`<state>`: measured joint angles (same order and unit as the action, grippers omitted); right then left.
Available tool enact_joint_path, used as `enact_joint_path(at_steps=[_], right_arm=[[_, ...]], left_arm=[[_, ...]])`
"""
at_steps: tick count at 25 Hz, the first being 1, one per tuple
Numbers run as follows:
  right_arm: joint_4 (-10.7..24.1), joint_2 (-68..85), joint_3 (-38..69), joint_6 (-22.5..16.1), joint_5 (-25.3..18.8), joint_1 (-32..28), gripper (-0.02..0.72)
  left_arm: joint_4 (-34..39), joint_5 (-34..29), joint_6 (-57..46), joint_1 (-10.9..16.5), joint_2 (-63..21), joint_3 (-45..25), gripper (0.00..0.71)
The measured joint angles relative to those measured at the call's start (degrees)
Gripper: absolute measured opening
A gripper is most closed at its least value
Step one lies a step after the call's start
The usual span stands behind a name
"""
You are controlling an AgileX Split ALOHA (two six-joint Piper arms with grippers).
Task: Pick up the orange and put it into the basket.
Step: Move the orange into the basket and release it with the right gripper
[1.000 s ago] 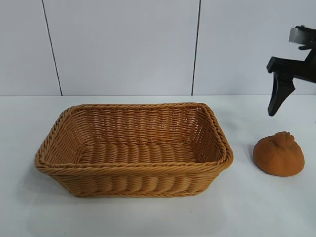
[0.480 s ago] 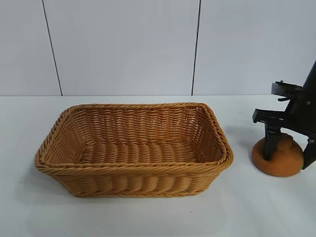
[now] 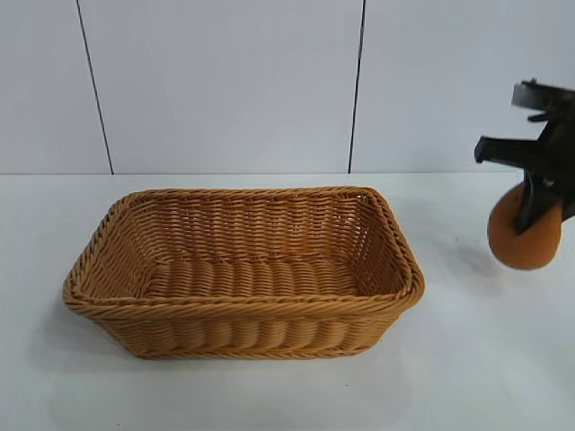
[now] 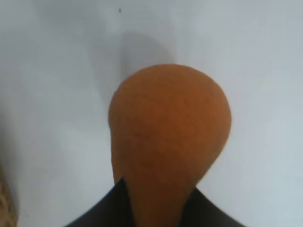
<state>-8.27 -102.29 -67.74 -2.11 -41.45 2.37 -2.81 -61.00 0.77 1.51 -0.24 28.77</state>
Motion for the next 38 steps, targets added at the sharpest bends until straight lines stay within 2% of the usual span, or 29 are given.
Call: enact_joint_path(at_steps=[5,8,12,14,17,21,24,33,38], right_arm=[[-2.6,7.7,0.0,0.1,-0.2,0.2,0.044],[-2.9,10.0,0.0,0.3,-0.2,2.1,0.044],[-4.4,10.3,0.0,0.3,-0.2,8.5,0.044],[-6.1,10.3,0.0,0.4,0.4,12.9,0.044],[-8.5,10.3,0.0,0.4,3.0,19.3,0.044],[-9.4,10.3,0.0,-0.5,6.2,26.8,0.044],[-9.7,9.8,0.0,-1.6,8.4,30.3,0.044],[-13.8,-2.0,0.0,-2.8,16.9,32.3,0.044],[-14.7,-9.0,0.0,-2.8,18.4,32.3,0.044]], left_arm=[[0.0,0.0,0.0,0.0,0.0,0.0,0.585],[0.0,0.0,0.0,0.0,0.0,0.0,0.585],[0.0,0.0,0.0,0.0,0.0,0.0,0.585],[0.0,0.0,0.0,0.0,0.0,0.0,0.585],[0.0,0.0,0.0,0.0,0.0,0.0,0.585],[0.0,0.0,0.0,0.0,0.0,0.0,0.585],[0.0,0.0,0.0,0.0,0.0,0.0,0.585],[0.0,0.0,0.0,0.0,0.0,0.0,0.585],[0.0,0.0,0.0,0.0,0.0,0.0,0.584]])
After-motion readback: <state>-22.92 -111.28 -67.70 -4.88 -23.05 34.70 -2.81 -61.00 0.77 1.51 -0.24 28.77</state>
